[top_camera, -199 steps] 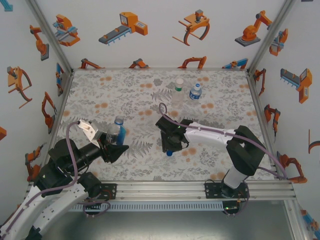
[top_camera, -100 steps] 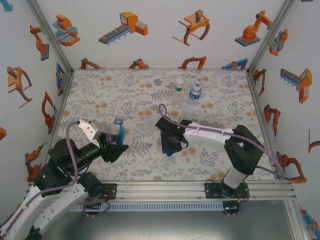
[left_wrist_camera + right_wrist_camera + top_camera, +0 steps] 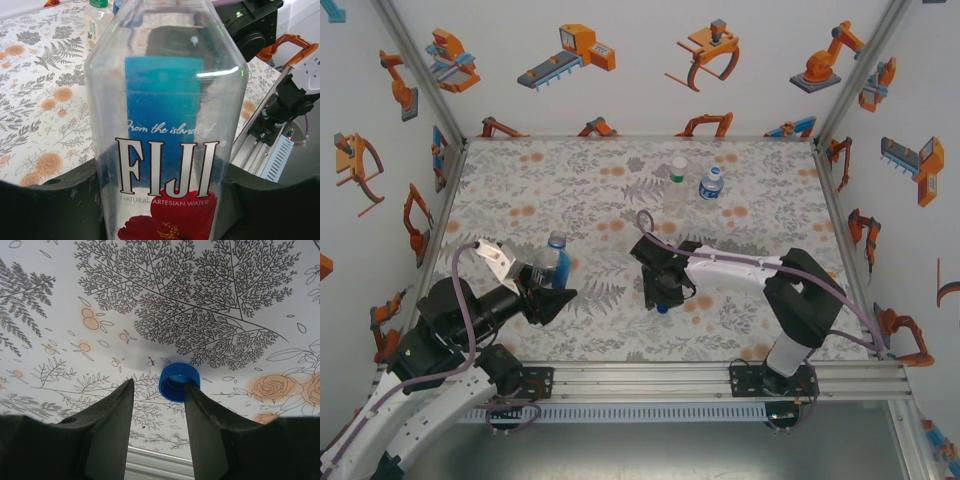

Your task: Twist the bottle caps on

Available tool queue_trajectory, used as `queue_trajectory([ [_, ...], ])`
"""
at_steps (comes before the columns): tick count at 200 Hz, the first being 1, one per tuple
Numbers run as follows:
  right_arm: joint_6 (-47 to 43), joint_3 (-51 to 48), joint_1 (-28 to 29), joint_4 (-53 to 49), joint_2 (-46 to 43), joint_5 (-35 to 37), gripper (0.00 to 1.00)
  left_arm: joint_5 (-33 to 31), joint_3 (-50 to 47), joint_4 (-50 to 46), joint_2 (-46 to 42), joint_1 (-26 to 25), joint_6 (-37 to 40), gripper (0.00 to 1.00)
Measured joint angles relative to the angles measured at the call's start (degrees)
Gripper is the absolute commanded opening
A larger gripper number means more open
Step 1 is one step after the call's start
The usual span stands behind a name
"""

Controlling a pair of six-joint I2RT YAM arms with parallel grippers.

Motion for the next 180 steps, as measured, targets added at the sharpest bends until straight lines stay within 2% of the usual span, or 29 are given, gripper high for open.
queue_trajectory([
  [51, 0.1, 0.4, 0.0, -1.1, -0.1, 0.5, 0.43, 0.0, 0.0, 0.0, 0.0, 0.0, 0.0, 0.00],
  [90, 0.1, 0.8, 0.0, -1.8, -1.2, 1.4, 0.48, 0.0, 0.0, 0.0, 0.0, 0.0, 0.0, 0.00],
  [180, 0.2, 0.8, 0.0, -1.8, -2.7, 1.7, 0.51, 0.0, 0.0, 0.5, 0.5, 0.0, 0.0, 0.00],
])
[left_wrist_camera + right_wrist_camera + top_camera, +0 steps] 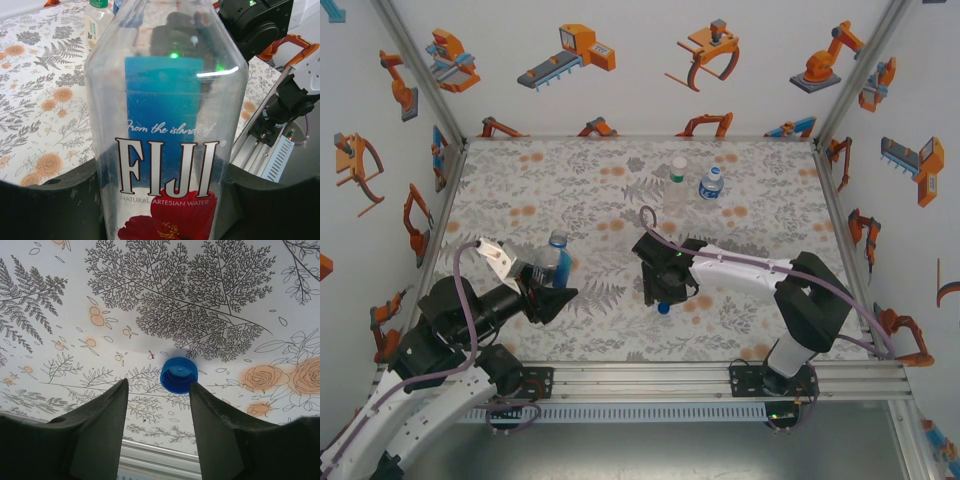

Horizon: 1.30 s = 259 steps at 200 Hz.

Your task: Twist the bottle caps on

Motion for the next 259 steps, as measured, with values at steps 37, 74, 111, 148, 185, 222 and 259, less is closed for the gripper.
queue_trajectory([
  [37, 0.1, -0.4, 0.0, 0.1, 0.0, 0.0, 0.52, 0.0, 0.0, 0.0, 0.0, 0.0, 0.0, 0.00],
  [74, 0.2, -0.9, 0.0, 0.2, 0.3, 0.0, 0.53, 0.0, 0.0, 0.0, 0.0, 0.0, 0.0, 0.00],
  [111, 0.2, -1.3, 0.0, 0.6, 0.8, -0.1, 0.51, -0.2, 0.0, -0.1, 0.0, 0.0, 0.0, 0.00],
  [148, 0.2, -1.3, 0.0, 0.6, 0.9, 0.0, 0.49, -0.2, 0.0, -0.1, 0.0, 0.0, 0.0, 0.00],
  [185, 0.2, -1.3, 0.0, 0.4, 0.4, 0.3, 0.49, -0.2, 0.0, -0.1, 0.0, 0.0, 0.0, 0.00],
  [222, 0.2, -1.3, 0.0, 0.5, -0.3, 0.4, 0.48, -0.2, 0.0, -0.1, 0.0, 0.0, 0.0, 0.00],
  [259, 0.2, -1.3, 0.0, 0.5, -0.3, 0.4, 0.48, -0.2, 0.0, -0.1, -0.3, 0.0, 0.0, 0.00],
])
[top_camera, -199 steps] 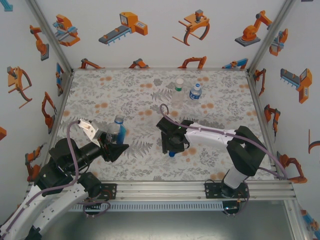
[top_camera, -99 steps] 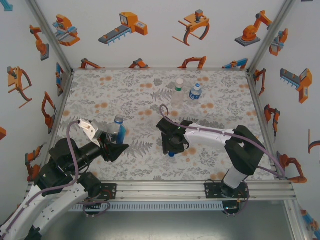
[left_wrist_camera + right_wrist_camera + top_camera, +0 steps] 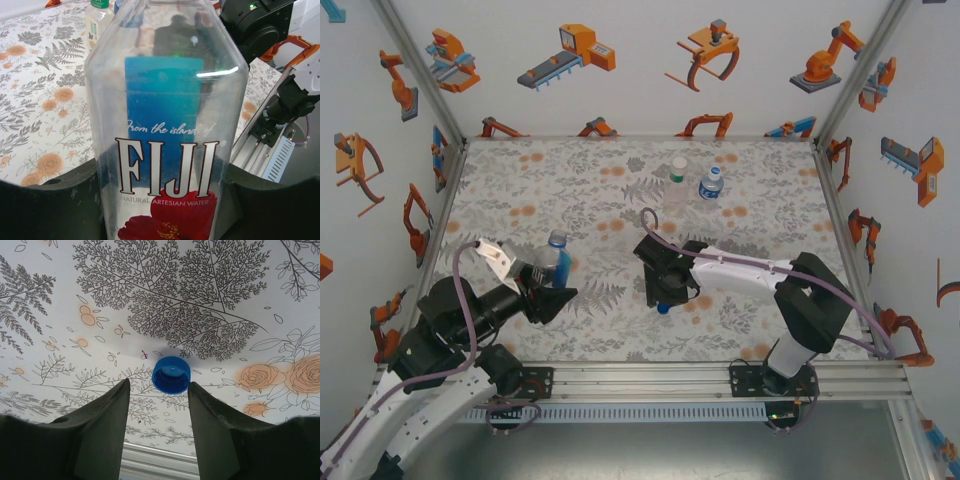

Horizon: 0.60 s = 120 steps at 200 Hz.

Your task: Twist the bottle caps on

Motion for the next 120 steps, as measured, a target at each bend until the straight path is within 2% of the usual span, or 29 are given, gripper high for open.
queue_trajectory([
  [120, 0.0, -0.2, 0.0, 1.2, 1.5, -0.6, 0.48, -0.4, 0.0, -0.4, -0.6, 0.0, 0.0, 0.00],
])
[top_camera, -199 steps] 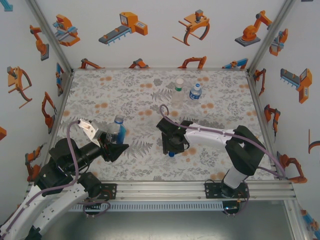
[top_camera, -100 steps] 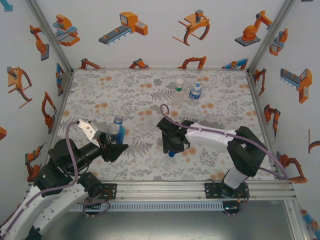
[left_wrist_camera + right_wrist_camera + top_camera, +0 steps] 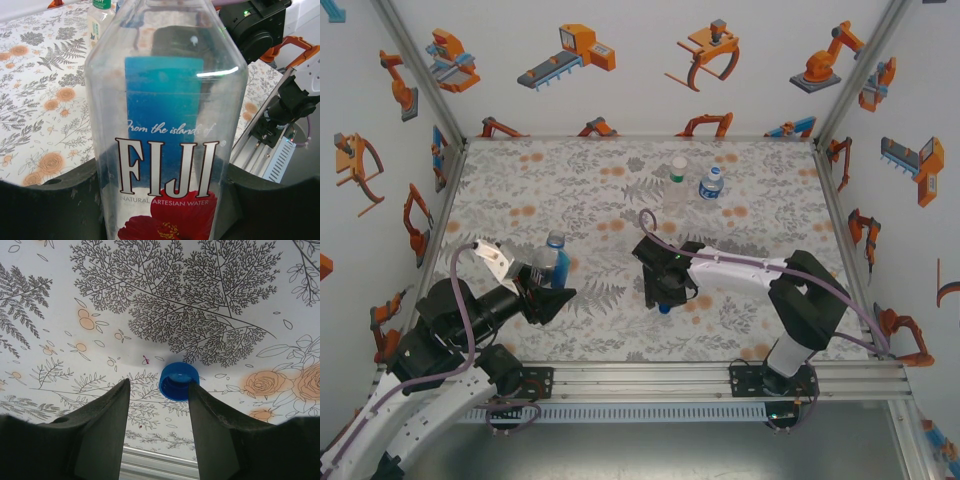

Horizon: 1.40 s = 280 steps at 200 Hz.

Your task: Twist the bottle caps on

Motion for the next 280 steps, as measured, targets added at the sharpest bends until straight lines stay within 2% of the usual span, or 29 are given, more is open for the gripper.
queue_trajectory([
  [93, 0.0, 0.0, 0.0, -0.7, -2.9, 0.7, 0.50, 0.0, -0.5, 0.0, 0.0, 0.0, 0.0, 0.00],
  [280, 0.0, -0.1, 0.0, -0.6, -0.6, 0.6, 0.50, -0.5, -0.7, 0.0, -0.3, 0.0, 0.0, 0.00],
])
